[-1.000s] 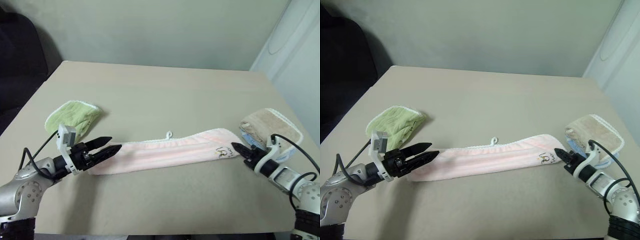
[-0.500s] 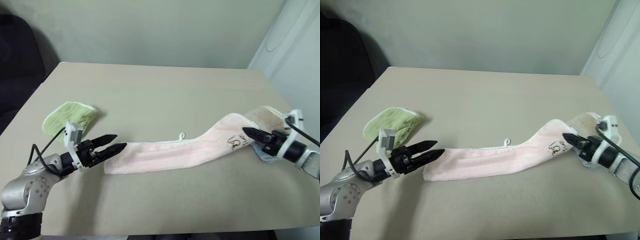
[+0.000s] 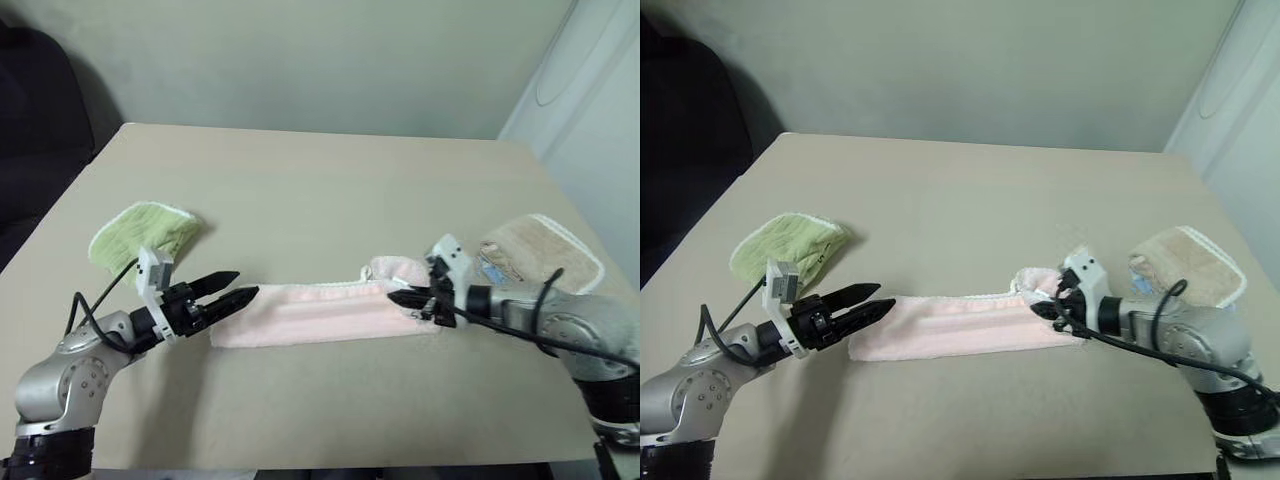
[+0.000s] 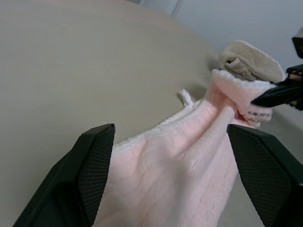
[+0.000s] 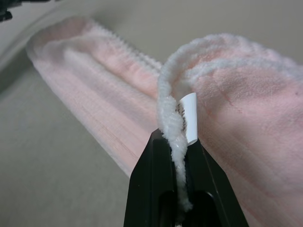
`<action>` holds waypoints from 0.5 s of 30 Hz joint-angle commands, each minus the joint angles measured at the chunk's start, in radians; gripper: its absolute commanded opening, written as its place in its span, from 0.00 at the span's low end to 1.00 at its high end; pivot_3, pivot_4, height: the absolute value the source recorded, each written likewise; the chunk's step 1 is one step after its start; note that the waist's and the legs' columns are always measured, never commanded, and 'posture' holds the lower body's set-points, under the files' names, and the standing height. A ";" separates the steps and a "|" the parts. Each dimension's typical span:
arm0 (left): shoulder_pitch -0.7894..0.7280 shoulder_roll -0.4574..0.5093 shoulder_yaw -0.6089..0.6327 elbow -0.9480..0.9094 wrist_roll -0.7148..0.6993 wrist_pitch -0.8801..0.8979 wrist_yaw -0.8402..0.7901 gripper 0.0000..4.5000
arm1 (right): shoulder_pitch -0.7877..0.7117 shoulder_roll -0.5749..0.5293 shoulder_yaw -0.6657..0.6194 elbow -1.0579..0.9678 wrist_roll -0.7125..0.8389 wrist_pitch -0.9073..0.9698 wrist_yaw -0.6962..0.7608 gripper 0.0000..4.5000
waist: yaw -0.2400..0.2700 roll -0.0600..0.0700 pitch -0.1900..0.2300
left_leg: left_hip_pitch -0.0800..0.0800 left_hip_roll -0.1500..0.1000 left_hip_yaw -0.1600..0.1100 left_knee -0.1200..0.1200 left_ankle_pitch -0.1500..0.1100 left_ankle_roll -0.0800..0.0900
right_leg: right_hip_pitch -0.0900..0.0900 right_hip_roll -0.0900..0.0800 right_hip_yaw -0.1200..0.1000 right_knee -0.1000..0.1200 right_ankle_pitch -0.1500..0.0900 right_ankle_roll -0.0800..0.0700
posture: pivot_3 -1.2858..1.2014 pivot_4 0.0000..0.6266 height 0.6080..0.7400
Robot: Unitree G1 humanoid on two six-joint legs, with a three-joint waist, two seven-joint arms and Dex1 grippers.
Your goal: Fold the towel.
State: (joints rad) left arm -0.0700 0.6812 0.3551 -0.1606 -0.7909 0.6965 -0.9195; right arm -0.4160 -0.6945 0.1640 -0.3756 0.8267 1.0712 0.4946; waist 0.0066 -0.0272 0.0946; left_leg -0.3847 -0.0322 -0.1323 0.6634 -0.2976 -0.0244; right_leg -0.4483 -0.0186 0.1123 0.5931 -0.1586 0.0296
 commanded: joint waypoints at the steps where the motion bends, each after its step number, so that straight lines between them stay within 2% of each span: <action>1: -0.001 -0.006 0.017 -0.046 -0.009 -0.024 0.013 0.92 | -0.038 0.037 0.084 0.055 -0.089 -0.012 0.022 0.01 | 0.001 0.000 0.000 | 0.000 0.000 0.000 0.000 0.000 0.000 | 0.000 0.000 0.000 0.000 0.000 -0.001 | 0.52 0.24 1.00; 7: 0.012 -0.007 0.027 -0.057 -0.015 -0.025 0.021 0.92 | -0.057 0.087 0.090 0.116 -0.149 -0.012 0.051 0.01 | 0.004 -0.001 0.000 | 0.000 0.000 0.000 0.000 0.000 0.000 | 0.000 -0.001 0.000 0.000 0.002 -0.003 | 0.52 0.24 1.00; 8: 0.013 -0.008 0.028 -0.058 -0.015 -0.025 0.022 0.92 | -0.059 0.094 0.083 0.122 -0.151 -0.011 0.056 0.12 | 0.003 -0.001 0.000 | 0.000 0.000 0.000 0.000 0.000 0.000 | 0.000 -0.001 0.000 0.000 0.002 -0.004 | 0.52 0.24 1.00; 10: 0.014 -0.010 0.027 -0.061 -0.017 -0.025 0.024 0.92 | -0.059 0.100 0.064 0.119 -0.144 -0.010 0.074 0.23 | 0.003 -0.001 0.000 | 0.000 0.000 0.000 0.000 0.000 -0.001 | 0.000 0.000 0.000 0.000 0.002 -0.004 | 0.52 0.24 1.00; 15: 0.004 -0.011 0.016 -0.054 -0.017 -0.025 0.025 0.92 | -0.033 0.096 0.011 0.050 -0.098 -0.010 0.135 0.61 | 0.004 -0.001 0.000 | 0.000 0.000 0.000 0.000 0.000 -0.001 | 0.000 0.000 0.000 0.000 0.002 -0.004 | 0.52 0.24 1.00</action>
State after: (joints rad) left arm -0.0554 0.6693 0.3560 -0.1898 -0.7970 0.6941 -0.8909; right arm -0.4470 -0.5924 0.2166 -0.2696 0.6971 1.0681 0.6006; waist 0.0107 -0.0281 0.0945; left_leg -0.3848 -0.0325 -0.1325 0.6630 -0.2973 -0.0254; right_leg -0.4483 -0.0190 0.1119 0.5930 -0.1563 0.0259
